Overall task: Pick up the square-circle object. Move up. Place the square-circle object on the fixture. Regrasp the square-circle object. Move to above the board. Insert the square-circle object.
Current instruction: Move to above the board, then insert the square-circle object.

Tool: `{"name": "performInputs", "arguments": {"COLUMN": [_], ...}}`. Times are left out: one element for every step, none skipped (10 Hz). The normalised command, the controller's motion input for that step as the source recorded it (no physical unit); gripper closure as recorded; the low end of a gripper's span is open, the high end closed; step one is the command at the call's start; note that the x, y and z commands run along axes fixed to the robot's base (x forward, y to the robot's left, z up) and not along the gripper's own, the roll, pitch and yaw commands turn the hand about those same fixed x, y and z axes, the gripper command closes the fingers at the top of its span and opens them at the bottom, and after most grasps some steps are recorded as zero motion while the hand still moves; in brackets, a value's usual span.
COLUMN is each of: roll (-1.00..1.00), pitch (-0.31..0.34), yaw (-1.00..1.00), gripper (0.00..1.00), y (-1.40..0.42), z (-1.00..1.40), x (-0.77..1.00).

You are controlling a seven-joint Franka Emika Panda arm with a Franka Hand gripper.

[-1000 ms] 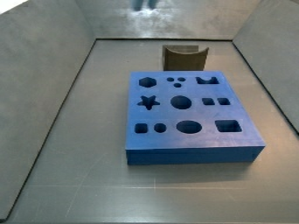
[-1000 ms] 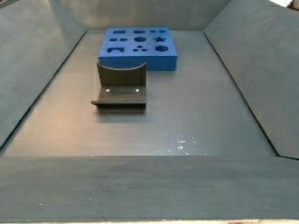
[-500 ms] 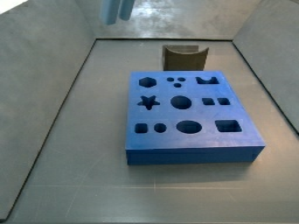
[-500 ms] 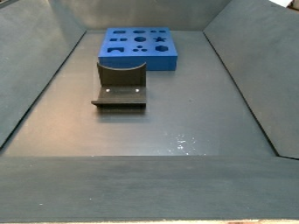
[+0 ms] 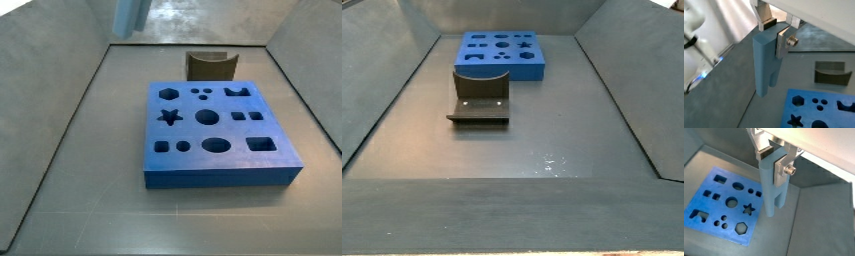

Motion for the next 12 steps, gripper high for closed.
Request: {"name": "performInputs", "arguments": {"roll": [-0.33,-0.30,-0.29,-0.26,-0.24,-0.18,-0.14,-0.06,-0.04,0.00,-0.08,0.00], "pitch": [-0.572,-0.660,-0.728,-0.849,-0.983,-1.000,-0.910,-0.615,-0.351,0.000,0.000,0.000], "yaw": [1.00,1.00,1.00,1.00,1.00,0.79,0.44,0.17,0.06,0.00,0.00,-0.41], "gripper": [1.00,1.00,1.00,1.00,1.00,1.00,1.00,1.00,1.00,1.00,1.00,1.00], "y": [0.02,0.02,0.02,0.02,0.02,0.02,0.02,0.01,0.01,0.04,0.09,-0.04], "z": [0.00,0.00,0.00,0.00,0.00,0.00,0.00,-0.01,0.00,0.00,0.03,-0.03], "x": [-0.08,-0.07,-0.07,-0.07,-0.07,-0.07,-0.07,-0.06,-0.03,0.00,0.00,0.22]}}
